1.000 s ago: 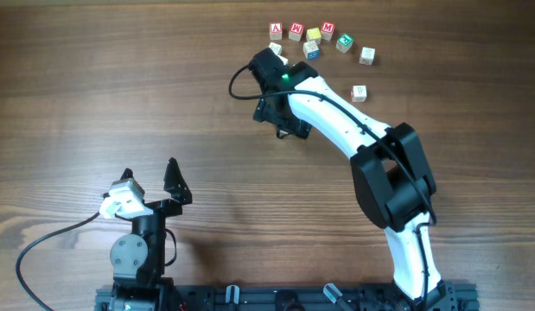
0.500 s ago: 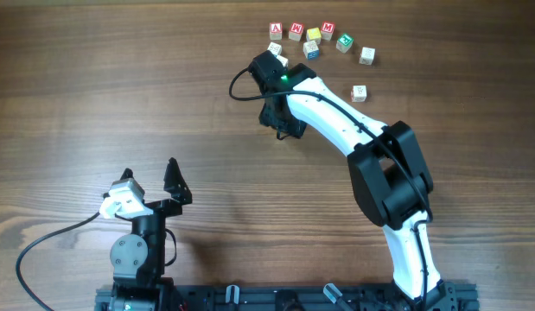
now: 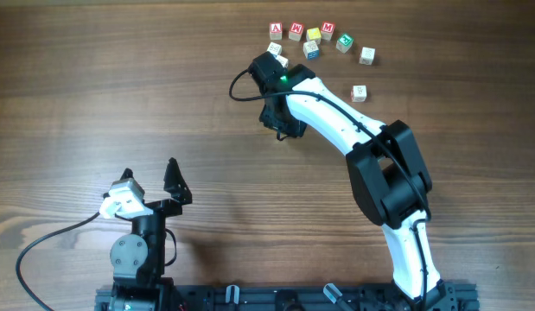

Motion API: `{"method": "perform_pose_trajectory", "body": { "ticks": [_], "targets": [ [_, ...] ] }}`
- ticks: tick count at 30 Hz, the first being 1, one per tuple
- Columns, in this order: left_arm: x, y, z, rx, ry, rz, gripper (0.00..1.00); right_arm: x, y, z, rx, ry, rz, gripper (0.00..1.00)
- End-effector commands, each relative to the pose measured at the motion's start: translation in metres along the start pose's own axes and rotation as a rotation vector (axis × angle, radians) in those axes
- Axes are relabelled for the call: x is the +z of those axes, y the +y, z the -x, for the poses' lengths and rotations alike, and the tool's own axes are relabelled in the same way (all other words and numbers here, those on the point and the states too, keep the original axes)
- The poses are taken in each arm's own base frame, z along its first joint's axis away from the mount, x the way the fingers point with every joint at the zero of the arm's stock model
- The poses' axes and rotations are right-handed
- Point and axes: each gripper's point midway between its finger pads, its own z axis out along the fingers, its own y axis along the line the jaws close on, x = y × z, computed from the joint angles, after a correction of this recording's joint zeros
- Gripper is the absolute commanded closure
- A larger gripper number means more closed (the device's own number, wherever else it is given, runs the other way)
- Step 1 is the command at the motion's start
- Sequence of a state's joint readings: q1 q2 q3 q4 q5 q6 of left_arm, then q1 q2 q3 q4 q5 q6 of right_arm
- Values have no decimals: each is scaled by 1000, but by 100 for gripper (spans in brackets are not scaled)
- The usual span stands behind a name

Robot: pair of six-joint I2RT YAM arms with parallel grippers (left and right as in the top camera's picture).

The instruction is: Form a tower

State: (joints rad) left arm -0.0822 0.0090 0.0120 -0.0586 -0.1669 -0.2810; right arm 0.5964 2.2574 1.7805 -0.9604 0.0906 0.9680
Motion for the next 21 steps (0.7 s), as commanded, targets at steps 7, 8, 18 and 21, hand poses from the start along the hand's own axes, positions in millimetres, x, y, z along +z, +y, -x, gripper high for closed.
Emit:
{"method": "perform_pose_trajectory", "body": {
  "ticks": [7,8,18,21],
  "targets": [
    [0,3,-1,19,-3,12,0,10,-7,-2,-1,7,-33,62],
    [0,3,-1,19,-3,12,0,10,-7,-2,-1,7,-33,62],
    [0,3,-1,19,-3,12,0,10,-6,-4,-53,17,-25,70],
    [0,3,-1,19,-3,11,0,9,-5,-4,-78,25,-17,70]
  ]
}}
